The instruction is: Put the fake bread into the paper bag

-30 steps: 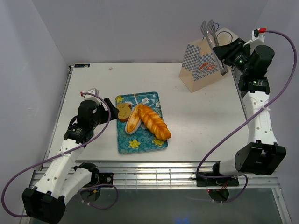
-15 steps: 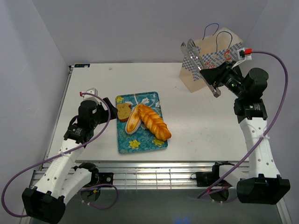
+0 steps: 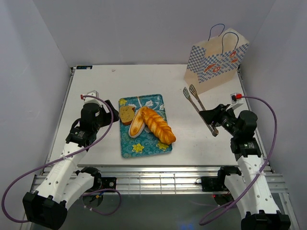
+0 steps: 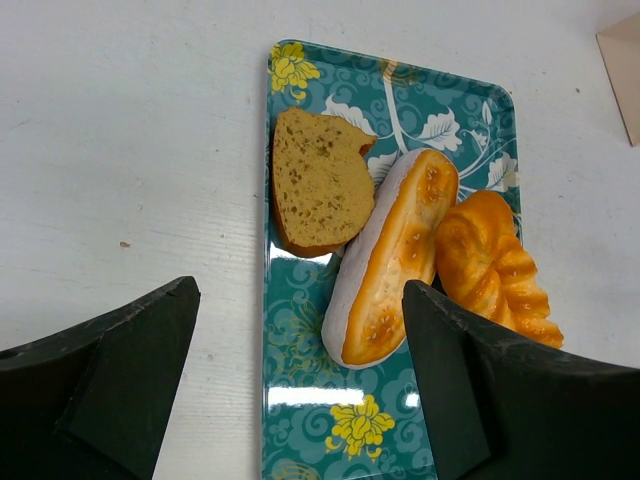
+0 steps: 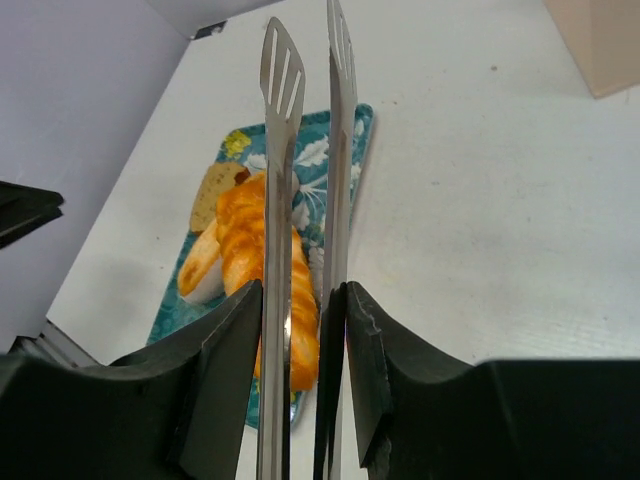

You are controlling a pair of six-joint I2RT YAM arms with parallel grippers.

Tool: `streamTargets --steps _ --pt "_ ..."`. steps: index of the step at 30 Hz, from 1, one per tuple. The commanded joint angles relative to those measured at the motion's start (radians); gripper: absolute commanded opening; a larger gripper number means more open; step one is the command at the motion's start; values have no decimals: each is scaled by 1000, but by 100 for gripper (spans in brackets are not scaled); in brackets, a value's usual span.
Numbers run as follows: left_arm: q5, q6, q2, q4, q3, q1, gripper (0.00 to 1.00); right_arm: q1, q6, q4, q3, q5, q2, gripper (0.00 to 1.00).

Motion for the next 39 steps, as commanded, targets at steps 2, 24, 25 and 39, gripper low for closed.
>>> streamTargets --steps 2,24,25,39 --pt "-44 -2 -10 -12 8 -5 93 1 27 50 -151 106 -87 44" --pt "-8 -2 18 -11 11 -5 93 1 29 298 -440 155 168 47" --pt "-6 -1 19 -11 9 -5 93 1 29 303 -443 152 184 47" --pt "11 1 27 -9 8 -6 93 1 6 280 -420 174 241 53"
